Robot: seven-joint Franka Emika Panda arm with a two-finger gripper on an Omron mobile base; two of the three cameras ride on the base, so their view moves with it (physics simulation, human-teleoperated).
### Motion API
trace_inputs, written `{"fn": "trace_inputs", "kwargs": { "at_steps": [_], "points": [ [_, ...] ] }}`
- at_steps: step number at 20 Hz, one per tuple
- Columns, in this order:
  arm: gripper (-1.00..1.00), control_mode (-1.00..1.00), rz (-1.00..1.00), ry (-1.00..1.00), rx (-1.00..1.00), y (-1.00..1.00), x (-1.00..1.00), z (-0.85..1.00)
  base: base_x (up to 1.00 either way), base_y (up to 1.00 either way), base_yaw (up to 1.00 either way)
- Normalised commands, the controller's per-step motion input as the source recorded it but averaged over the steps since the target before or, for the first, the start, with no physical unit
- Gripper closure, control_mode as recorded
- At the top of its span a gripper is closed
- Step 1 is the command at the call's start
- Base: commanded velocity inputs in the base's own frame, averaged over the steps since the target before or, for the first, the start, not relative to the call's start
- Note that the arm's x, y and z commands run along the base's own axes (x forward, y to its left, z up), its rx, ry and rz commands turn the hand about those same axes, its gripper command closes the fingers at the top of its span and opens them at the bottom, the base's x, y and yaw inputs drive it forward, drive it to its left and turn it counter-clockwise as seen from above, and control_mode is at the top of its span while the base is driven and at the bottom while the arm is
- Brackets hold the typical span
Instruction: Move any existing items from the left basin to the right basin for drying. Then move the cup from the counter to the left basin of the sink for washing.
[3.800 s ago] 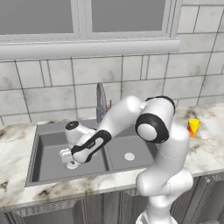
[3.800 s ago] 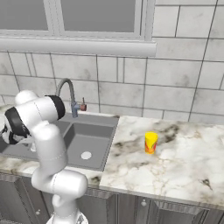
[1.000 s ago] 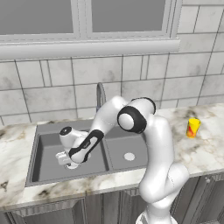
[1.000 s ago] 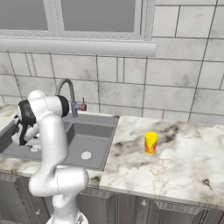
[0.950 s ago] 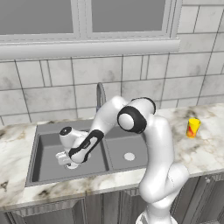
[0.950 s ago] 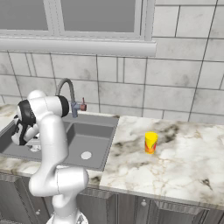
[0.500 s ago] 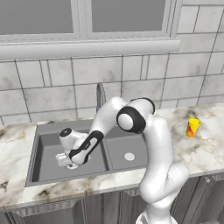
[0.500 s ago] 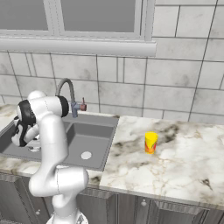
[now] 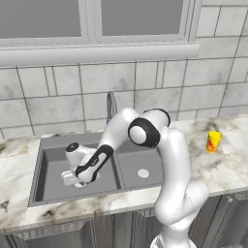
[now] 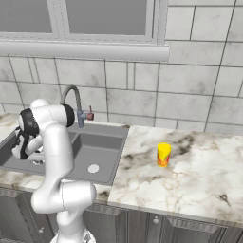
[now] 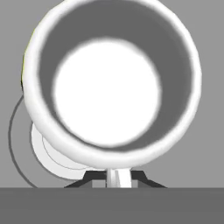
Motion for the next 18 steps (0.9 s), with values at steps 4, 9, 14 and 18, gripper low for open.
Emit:
{"fn": "trace_inputs", "kwargs": {
  "at_steps": [4, 9, 14, 18],
  "points": [
    [1.0, -1.0, 0.0, 0.0, 0.0, 0.0, 0.0, 0.0, 0.0, 0.0, 0.0],
    [1.0, -1.0, 0.0, -0.07, 0.0, 0.0, -0.07, 0.06, 0.0, 0.0, 0.0],
    [1.0, -1.0, -0.02, -0.2, -0.05, 0.0, -0.26, 0.38, 0.0, 0.0, 0.0],
    [1.0, -1.0, -0.02, -0.22, -0.03, 0.0, -0.36, 0.41, 0.0, 0.0, 0.0]
  ]
}}
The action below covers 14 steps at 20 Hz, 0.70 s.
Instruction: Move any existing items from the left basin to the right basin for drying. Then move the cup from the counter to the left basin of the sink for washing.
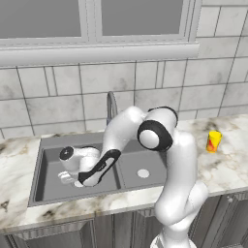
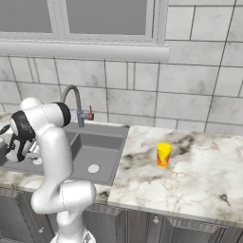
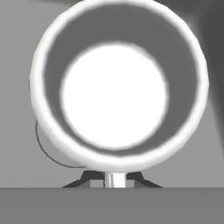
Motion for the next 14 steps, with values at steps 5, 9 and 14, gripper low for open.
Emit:
{"fn": "trace_inputs", "kwargs": {
  "at_steps": [5, 9, 14],
  "points": [
    [1.0, -1.0, -0.02, -0.17, 0.0, 0.0, -0.24, 0.56, 0.0, 0.0, 0.0],
    [1.0, -1.0, -0.04, -0.07, 0.0, -0.03, 0.0, 0.7, 0.0, 0.0, 0.0],
    [1.0, -1.0, -0.04, 0.0, 0.03, -0.05, 0.01, 0.67, 0.0, 0.0, 0.0]
  ]
}}
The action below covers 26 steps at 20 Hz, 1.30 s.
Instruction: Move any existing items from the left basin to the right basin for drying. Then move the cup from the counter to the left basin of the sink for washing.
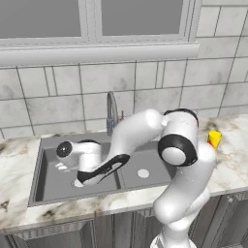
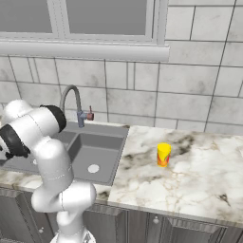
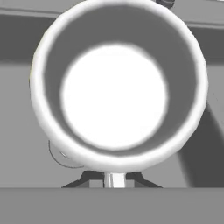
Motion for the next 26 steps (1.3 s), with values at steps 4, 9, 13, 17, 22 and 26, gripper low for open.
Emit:
{"fn": "trace_inputs", "kwargs": {
  "at_steps": [4, 9, 13, 17, 22, 26],
  "points": [
    [1.0, -1.0, -0.02, 0.0, 0.07, 0.0, -0.12, 0.62, 0.0, 0.0, 0.0],
    [1.0, -1.0, -0.03, 0.0, 0.06, 0.0, -0.28, 0.41, 0.0, 0.0, 0.0],
    [1.0, -1.0, -0.04, 0.0, 0.06, -0.01, -0.42, 0.37, 0.0, 0.0, 0.0],
    [1.0, -1.0, -0.07, 0.0, 0.08, -0.12, -0.49, 0.37, 0.0, 0.0, 0.0],
    [1.0, -1.0, -0.09, 0.02, 0.08, -0.2, -0.43, 0.36, 0.0, 0.0, 0.0],
    [1.0, -1.0, -0.07, 0.04, 0.07, -0.25, -0.31, 0.37, 0.0, 0.0, 0.0]
  ]
}}
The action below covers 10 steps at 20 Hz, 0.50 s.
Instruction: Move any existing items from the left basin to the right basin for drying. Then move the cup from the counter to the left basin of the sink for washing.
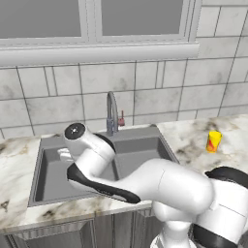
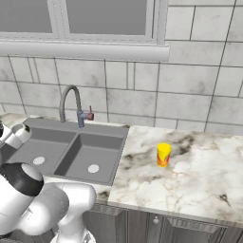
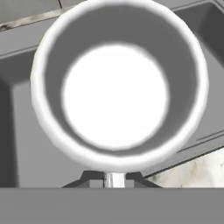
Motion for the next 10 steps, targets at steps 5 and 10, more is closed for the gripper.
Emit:
{"fn": "trace_inputs", "kwargs": {
  "at_steps": [5, 10],
  "points": [
    [1.0, -1.0, -0.04, 0.02, 0.03, -0.3, -0.28, 0.29, 0.0, 0.0, 0.0],
    [1.0, -1.0, -0.03, 0.03, 0.02, -0.35, -0.26, 0.18, 0.0, 0.0, 0.0]
  ]
}}
